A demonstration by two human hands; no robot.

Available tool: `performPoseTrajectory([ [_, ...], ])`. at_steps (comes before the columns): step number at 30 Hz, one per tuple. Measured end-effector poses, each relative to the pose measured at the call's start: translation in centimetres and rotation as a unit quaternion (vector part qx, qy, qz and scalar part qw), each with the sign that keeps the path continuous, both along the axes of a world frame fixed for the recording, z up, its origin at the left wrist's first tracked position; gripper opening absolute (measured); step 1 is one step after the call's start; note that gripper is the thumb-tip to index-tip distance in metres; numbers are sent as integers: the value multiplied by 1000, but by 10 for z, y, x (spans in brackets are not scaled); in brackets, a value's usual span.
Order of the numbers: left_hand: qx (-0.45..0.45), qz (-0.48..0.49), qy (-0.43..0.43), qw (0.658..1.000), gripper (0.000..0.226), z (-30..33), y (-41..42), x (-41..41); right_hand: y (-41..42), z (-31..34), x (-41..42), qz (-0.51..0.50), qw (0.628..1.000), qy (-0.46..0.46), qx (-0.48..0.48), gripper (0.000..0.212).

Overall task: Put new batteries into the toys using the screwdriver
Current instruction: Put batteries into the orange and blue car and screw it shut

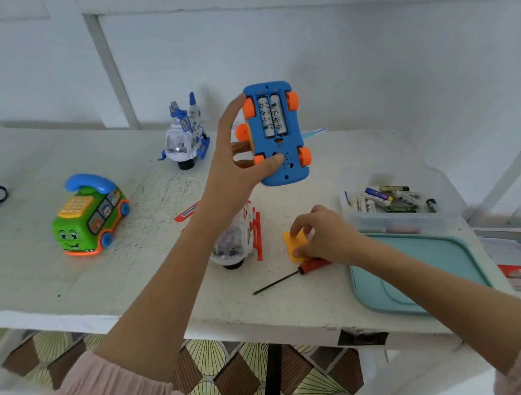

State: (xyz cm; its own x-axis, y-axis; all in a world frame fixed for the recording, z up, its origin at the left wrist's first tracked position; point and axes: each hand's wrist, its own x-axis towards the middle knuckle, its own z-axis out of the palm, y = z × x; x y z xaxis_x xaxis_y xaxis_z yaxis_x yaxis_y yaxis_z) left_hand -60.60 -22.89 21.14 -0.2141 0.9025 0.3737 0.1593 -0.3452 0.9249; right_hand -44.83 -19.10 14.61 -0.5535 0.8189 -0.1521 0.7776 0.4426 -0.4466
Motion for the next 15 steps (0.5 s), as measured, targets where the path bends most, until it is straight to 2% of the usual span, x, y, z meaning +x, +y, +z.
performPoseTrajectory([
  [5,2,5,2,1000,79,-2,1,-1,-2,-3,1,-2,997,64,-43,34],
  [9,11,6,2,1000,79,1,2,0,4,16,15,-28,984,172,-43,32],
  [15,17,-3,-19,1000,81,3,8,3,30,74,55,-116,917,378,45,32],
])
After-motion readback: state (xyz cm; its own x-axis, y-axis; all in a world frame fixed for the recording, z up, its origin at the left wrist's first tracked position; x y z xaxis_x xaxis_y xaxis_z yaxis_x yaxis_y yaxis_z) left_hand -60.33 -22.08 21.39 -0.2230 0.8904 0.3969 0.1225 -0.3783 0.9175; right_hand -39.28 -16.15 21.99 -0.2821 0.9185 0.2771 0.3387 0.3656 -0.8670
